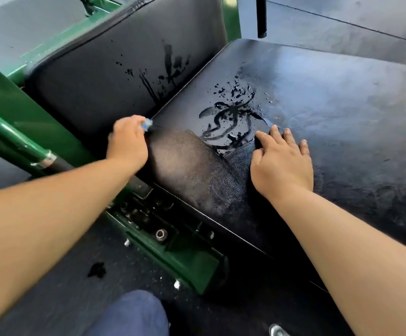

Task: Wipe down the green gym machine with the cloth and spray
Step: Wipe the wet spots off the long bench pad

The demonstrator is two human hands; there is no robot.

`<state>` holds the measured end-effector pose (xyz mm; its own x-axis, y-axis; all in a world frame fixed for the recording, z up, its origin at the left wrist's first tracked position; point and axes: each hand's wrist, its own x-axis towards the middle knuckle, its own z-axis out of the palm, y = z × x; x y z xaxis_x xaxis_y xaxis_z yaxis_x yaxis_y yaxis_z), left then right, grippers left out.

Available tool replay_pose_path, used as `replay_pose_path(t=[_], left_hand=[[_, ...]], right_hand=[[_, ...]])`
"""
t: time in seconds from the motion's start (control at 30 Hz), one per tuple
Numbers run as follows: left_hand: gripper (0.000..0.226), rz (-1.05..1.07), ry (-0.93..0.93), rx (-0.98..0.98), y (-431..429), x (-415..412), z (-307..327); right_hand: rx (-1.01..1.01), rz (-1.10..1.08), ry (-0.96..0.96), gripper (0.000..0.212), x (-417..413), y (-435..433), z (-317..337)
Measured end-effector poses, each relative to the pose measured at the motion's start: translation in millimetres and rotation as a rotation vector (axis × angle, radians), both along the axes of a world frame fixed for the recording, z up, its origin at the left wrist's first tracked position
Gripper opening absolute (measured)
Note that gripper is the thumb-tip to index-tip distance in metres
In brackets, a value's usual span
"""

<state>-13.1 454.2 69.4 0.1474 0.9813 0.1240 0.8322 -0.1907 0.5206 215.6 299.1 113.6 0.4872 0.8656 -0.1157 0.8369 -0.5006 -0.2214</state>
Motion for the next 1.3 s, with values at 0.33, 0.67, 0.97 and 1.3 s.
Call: replay_pose_path(t=[0.33,0.67,0.97,1.3], left_hand=[[0.036,-0.553,-0.133,0.014,-114,44,9],[0.033,-0.209,0.008,-0.108,-52,105,19],[0.037,-0.321,0.118,-0.025,21,72,-3],[0.038,-0.712,-0.030,-0.003,-14,122,8]], right_hand=[[0.009,0.010,0.038,0.049,0,1,3],[0.010,-0.028,0.033,0.051,35,1,9],[-0.058,-0.063,-0.047,0.047,75,-2,13],[-0.037,-0.105,-0.053,0.044,100,35,17]])
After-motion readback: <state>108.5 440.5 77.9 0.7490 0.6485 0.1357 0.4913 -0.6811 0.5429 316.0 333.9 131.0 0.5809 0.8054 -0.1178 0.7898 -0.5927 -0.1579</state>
